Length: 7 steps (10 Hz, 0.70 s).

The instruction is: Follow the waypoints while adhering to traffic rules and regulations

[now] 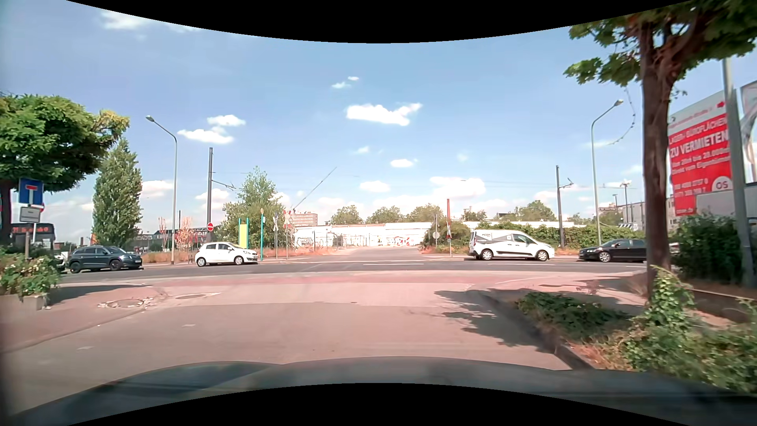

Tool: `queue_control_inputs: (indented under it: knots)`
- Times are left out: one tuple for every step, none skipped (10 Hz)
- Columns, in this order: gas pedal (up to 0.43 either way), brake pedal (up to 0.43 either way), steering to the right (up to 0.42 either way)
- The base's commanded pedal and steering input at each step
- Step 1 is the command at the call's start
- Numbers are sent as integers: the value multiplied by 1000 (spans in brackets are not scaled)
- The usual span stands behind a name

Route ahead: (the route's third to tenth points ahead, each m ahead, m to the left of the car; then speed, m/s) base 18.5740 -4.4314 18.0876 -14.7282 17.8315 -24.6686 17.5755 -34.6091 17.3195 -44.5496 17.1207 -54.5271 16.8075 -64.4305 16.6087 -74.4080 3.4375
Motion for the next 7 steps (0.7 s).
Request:
queue_control_inputs:
  knots:
    - [197, 0, -21]
    - [189, 0, -20]
    - [177, 0, -20]
    - [157, 0, -20]
    - [110, 0, -20]
    - [47, 0, -19]
    - [0, 0, -16]
